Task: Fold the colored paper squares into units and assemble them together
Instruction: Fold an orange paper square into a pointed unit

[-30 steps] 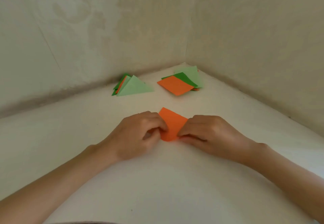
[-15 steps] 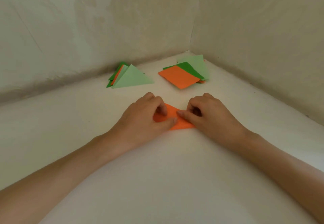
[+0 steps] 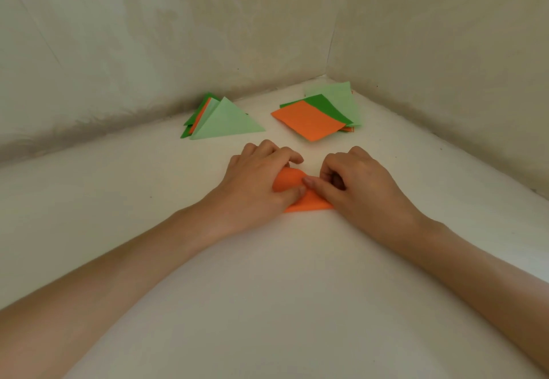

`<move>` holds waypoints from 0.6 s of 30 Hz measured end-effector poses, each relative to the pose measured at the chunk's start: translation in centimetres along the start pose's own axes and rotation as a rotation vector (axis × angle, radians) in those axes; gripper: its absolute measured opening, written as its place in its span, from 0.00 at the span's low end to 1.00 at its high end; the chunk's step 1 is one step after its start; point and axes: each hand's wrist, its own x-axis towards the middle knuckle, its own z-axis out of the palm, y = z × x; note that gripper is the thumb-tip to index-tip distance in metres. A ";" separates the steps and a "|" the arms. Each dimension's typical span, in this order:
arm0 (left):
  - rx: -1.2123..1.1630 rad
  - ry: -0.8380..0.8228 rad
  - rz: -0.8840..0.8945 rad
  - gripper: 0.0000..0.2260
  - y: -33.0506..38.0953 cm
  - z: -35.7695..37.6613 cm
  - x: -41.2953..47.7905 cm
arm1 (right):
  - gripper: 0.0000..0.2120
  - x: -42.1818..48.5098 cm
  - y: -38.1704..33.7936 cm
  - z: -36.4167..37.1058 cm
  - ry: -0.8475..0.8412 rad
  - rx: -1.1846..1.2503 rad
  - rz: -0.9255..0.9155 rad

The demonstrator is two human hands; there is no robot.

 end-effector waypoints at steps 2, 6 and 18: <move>-0.020 -0.001 -0.001 0.14 -0.1 0.0 0.1 | 0.15 0.0 0.0 0.0 0.004 0.009 -0.006; -0.276 0.027 0.056 0.08 -0.4 -0.3 -0.3 | 0.13 0.0 0.0 0.0 0.060 0.042 -0.058; -0.908 0.197 0.101 0.09 -0.5 -0.9 -0.8 | 0.07 -0.3 -0.7 -2.4 -0.093 0.846 0.237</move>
